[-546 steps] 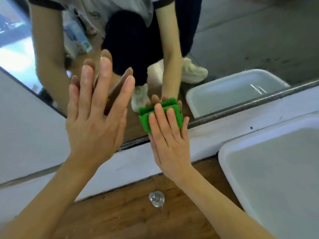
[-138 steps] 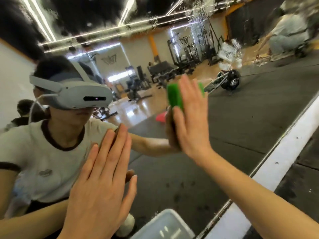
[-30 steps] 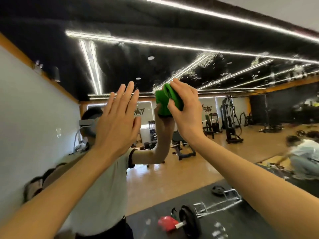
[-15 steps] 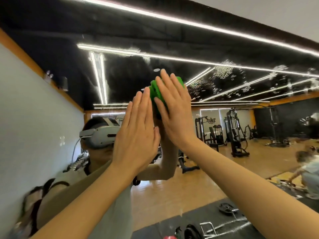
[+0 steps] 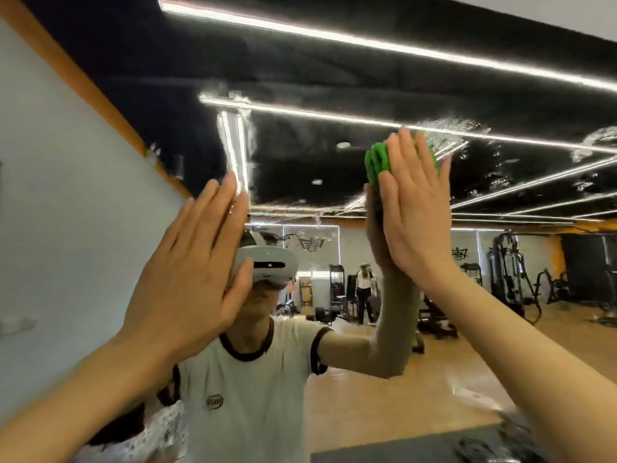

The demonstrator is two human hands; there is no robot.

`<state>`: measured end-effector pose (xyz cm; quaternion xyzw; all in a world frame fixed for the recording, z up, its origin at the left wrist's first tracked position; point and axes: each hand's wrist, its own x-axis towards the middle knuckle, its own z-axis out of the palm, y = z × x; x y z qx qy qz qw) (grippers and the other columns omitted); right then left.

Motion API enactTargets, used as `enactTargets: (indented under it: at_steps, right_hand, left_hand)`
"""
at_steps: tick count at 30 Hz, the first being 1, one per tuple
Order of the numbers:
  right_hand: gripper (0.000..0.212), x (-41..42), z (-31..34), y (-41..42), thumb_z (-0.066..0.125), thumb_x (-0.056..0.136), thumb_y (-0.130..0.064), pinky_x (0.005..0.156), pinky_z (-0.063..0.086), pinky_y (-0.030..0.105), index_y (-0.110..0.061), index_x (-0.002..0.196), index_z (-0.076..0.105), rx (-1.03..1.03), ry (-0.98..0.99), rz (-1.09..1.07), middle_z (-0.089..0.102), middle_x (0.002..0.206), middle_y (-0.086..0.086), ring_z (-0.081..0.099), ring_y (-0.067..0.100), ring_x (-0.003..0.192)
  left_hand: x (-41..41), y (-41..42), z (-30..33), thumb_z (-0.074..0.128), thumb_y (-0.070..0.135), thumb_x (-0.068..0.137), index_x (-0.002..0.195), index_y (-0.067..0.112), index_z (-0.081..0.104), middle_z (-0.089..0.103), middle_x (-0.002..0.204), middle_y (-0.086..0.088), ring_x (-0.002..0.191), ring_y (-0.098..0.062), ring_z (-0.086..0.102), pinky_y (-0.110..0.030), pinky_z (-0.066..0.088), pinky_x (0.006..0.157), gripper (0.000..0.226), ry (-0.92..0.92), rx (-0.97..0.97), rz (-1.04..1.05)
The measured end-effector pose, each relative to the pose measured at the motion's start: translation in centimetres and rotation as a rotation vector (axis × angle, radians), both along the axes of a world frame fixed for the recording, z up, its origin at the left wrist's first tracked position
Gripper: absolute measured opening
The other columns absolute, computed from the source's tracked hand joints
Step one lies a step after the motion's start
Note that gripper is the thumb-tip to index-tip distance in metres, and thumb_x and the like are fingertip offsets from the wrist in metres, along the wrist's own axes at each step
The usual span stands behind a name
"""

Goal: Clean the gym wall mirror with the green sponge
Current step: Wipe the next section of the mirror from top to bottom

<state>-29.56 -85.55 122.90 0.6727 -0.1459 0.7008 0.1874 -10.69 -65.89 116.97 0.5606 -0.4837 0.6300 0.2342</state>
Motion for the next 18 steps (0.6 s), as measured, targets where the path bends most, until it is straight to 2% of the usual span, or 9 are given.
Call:
enactTargets:
  at_steps: [3,6,10,13,15,18]
  right_hand:
    - [0.057,-1.3,-0.3,-1.6,0.012,0.107,-0.037,0.125,-0.010,0.037,-0.016,0.160,0.021,0.142,-0.132,0.113,0.011,0.169,0.003,0.000,0.018,0.156]
    - [0.056,1.3,-0.8,1.6,0.014,0.107,-0.033,0.124,-0.010,0.040,-0.015,0.160,0.019,0.201,-0.177,0.133,0.008,0.169,0.004,-0.001,0.020,0.156]
    - [0.054,7.5,-3.4,7.9,0.023,0.106,-0.030,0.125,0.004,0.049,-0.010,0.156,0.030,-0.129,0.108,0.078,0.024,0.165,0.011,0.015,0.027,0.154]
    - [0.054,6.5,-3.5,7.1,0.032,0.104,-0.026,0.125,0.005,0.048,-0.008,0.155,0.032,-0.308,0.280,-0.012,0.027,0.163,0.012,0.020,0.027,0.152]
    - [0.057,3.3,-3.6,4.3,0.031,0.102,-0.025,0.126,0.002,0.049,-0.011,0.157,0.027,-0.197,0.278,-0.027,0.018,0.166,0.008,0.012,0.023,0.154]
    - [0.057,-1.3,-4.7,0.4,0.022,0.105,-0.027,0.126,-0.001,0.052,-0.019,0.161,0.012,0.131,0.065,-0.016,0.004,0.169,0.004,-0.003,0.017,0.155]
  left_hand:
    - [-0.1,0.0,0.0,0.032,0.038,0.102,0.162,0.006,0.014,0.007,0.170,-0.010,0.157,-0.023,0.004,-0.030,-0.003,0.127,0.070,0.015,-0.001,0.011]
    - [-0.2,0.0,0.1,0.032,0.039,0.102,0.162,0.006,0.013,0.006,0.170,-0.010,0.157,-0.022,0.003,-0.031,-0.003,0.127,0.070,0.020,-0.002,0.015]
    - [-0.2,0.0,0.1,0.036,0.036,0.102,0.161,0.004,0.013,0.008,0.170,-0.011,0.157,-0.021,0.004,-0.030,-0.002,0.127,0.071,0.025,-0.007,-0.015]
    - [-0.1,0.2,0.2,0.034,0.038,0.102,0.161,0.003,0.013,0.009,0.170,-0.012,0.157,-0.021,0.005,-0.031,-0.001,0.127,0.072,0.033,-0.001,-0.034]
    - [-0.2,0.3,0.3,0.033,0.039,0.102,0.161,0.003,0.014,0.010,0.170,-0.011,0.157,-0.022,0.006,-0.032,-0.001,0.127,0.071,0.039,0.009,-0.059]
    - [-0.3,1.2,0.1,0.035,0.036,0.102,0.161,0.005,0.016,0.012,0.169,-0.010,0.157,-0.022,0.007,-0.031,-0.002,0.127,0.069,0.034,0.030,-0.113]
